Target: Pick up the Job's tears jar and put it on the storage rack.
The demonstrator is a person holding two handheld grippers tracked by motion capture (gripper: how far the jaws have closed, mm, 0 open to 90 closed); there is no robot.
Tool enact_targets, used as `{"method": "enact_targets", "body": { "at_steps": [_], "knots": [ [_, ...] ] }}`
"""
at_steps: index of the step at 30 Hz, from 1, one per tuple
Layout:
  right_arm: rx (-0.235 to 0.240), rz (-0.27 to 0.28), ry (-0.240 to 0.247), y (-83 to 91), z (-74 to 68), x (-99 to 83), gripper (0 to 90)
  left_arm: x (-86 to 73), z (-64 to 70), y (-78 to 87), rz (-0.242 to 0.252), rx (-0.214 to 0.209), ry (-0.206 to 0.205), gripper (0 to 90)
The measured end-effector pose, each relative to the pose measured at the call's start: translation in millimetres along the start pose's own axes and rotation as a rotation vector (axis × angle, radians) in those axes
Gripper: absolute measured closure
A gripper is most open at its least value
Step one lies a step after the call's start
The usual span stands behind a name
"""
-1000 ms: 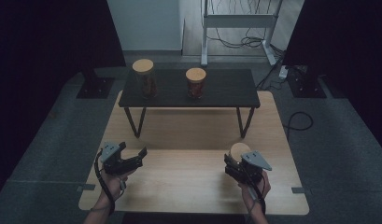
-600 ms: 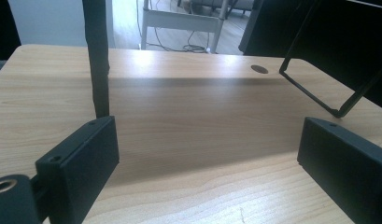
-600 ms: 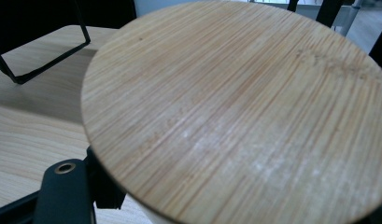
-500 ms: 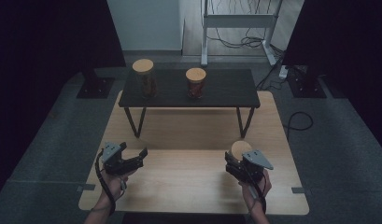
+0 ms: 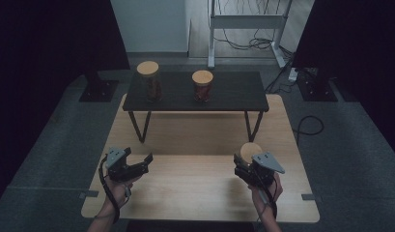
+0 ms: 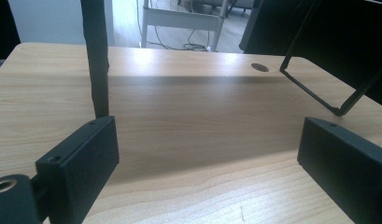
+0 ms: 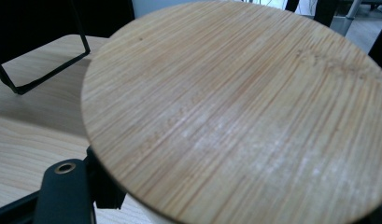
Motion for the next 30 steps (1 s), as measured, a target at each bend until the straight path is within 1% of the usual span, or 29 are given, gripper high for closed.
{"method": "enact_targets", "body": {
  "at_steps": [8, 30],
  "knots": [
    [-0.002, -0.003, 0.008, -3.7, 0.7, 4.9, 25.1, 0.0, 0.2, 0.1, 0.000, -0.002, -0.001, 5.0],
    [0.001, 0.026, 0.030, -10.8, -0.2, 23.7, 25.1, 1.5, -1.8, 1.0, 0.006, 0.003, 0.002, 5.0]
  ]
}}
Point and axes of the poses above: each handheld gripper's, and its own axes: y roughly backward along the jaws, x roughly out of its top, z roughly to its right, the point moved 8 cm from there along -y, roughly forward along the jaws, and after that the axes turned 10 degrees about z, right-handed, at the moved point
